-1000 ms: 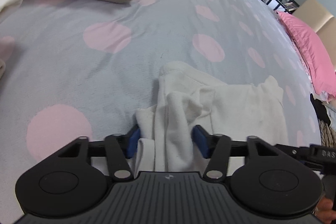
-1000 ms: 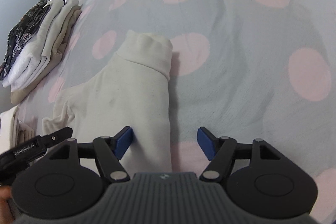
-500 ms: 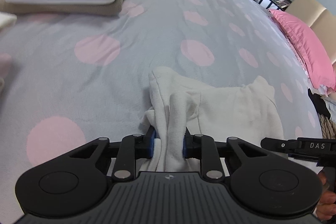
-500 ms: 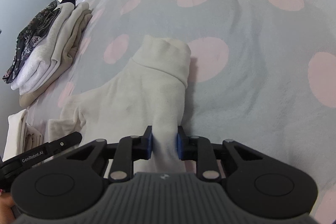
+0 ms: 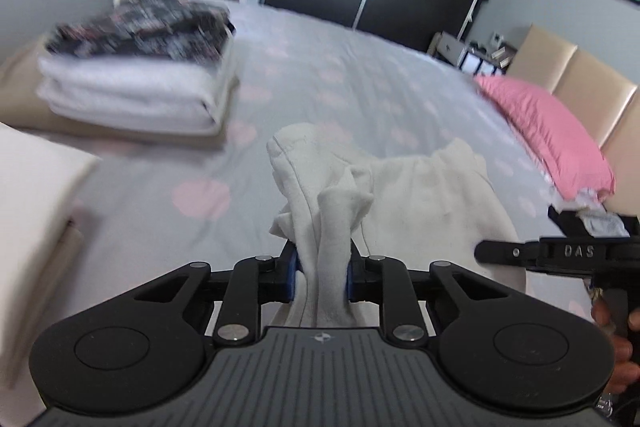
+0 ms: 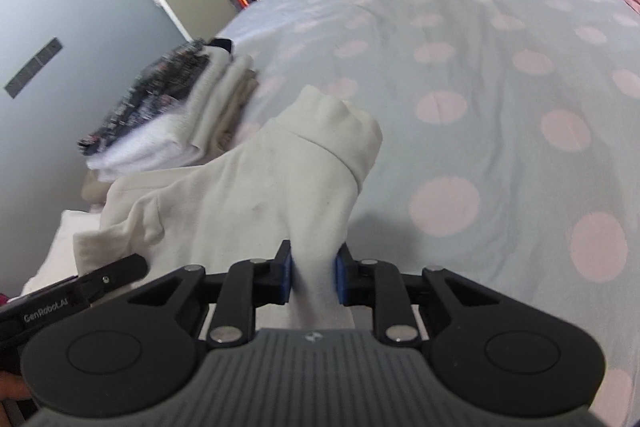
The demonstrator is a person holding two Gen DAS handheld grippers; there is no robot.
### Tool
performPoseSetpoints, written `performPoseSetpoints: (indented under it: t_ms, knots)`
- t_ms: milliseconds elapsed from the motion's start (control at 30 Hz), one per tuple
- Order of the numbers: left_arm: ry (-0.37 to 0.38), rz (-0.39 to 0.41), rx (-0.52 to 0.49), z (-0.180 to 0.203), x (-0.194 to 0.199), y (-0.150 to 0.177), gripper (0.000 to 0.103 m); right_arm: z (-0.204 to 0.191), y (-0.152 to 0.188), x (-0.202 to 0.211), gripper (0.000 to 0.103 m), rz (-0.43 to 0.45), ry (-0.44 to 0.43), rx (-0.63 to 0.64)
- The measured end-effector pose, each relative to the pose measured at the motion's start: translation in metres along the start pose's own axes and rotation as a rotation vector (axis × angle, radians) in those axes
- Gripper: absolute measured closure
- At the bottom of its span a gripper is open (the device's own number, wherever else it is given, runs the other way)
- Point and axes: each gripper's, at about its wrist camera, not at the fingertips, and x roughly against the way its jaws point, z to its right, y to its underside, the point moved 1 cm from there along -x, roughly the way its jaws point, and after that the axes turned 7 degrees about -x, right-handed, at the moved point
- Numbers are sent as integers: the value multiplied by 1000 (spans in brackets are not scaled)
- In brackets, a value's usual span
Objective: Fold clothes
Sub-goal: 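Lift the folded cream garment with both grippers and carry it to the clothes stack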
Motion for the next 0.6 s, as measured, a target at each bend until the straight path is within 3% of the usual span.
performPoseSetpoints:
  t_ms: [300,600]
  knots:
    - [-84,80,33,-16,68,-22,86,-74,-30,23,80,56,-164,152]
    - [-180,123,101,-37,118,-24,86,-137,-58,13,80,-36,-304,258]
